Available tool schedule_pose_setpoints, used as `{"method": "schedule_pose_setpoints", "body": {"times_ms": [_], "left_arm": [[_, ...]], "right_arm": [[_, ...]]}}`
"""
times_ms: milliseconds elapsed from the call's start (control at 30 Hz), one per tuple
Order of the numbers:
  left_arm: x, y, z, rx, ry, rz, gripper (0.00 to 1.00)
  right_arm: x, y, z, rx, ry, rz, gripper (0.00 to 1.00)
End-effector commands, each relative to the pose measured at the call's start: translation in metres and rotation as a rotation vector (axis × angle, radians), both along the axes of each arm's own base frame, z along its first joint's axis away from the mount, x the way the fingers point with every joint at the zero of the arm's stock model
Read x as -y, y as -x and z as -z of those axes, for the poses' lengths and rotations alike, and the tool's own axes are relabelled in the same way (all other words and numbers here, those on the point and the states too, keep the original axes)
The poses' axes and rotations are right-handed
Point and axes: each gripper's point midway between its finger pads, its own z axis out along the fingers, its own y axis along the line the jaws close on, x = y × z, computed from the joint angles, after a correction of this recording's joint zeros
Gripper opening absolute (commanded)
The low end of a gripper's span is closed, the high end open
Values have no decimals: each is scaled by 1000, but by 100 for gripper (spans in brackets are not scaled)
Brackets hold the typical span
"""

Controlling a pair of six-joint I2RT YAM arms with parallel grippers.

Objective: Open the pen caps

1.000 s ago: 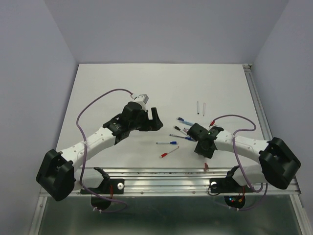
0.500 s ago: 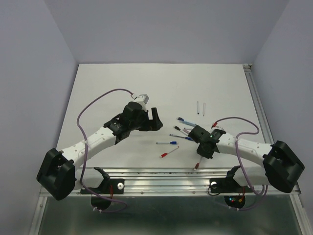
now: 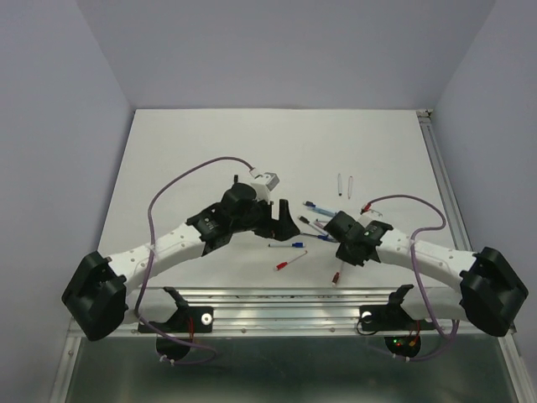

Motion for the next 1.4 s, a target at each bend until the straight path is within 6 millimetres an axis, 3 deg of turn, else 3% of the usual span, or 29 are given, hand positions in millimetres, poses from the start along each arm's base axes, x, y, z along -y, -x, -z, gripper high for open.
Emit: {"method": "schedule_pose_setpoints", "body": {"times_ms": [0, 67, 133, 300, 600, 733, 833, 933, 1100, 1133, 1233, 1333, 1367], "left_arm": [[42, 43, -29, 51, 178, 251, 99], [52, 51, -29, 44, 207, 294, 99], [60, 60, -27, 36, 210, 322, 99], [77, 67, -20, 36, 182, 347, 99], [92, 63, 9, -11, 108, 345, 95], [99, 62, 8, -10, 109, 353, 88], [102, 62, 8, -9, 114, 351, 74], [103, 64, 6, -7, 119, 359, 53], [101, 68, 8, -9, 114, 357, 33], [102, 70, 8, -10, 115, 360, 22], [100, 69, 8, -13, 113, 346, 1], [98, 68, 6, -6, 115, 327, 0], [97, 68, 2, 0, 123, 324, 0]], "right_arm": [[-38, -44, -57, 226, -171, -35, 1], [-58, -51, -80, 305, -292, -83, 1], [-66, -54, -91, 341, -351, -92, 1], [-72, -60, -116, 408, -424, -72, 1], [-79, -61, -142, 453, -520, -60, 1], [-90, -56, -142, 426, -568, -90, 1], [-93, -55, -136, 407, -577, -89, 1], [-91, -56, -134, 412, -586, -64, 1], [-84, -59, -138, 443, -576, -32, 1], [-83, -59, -137, 440, -571, -25, 1], [-78, -59, -135, 432, -554, 4, 1], [-75, -58, -133, 434, -552, 12, 1], [-75, -57, -135, 441, -551, -1, 8]]}}
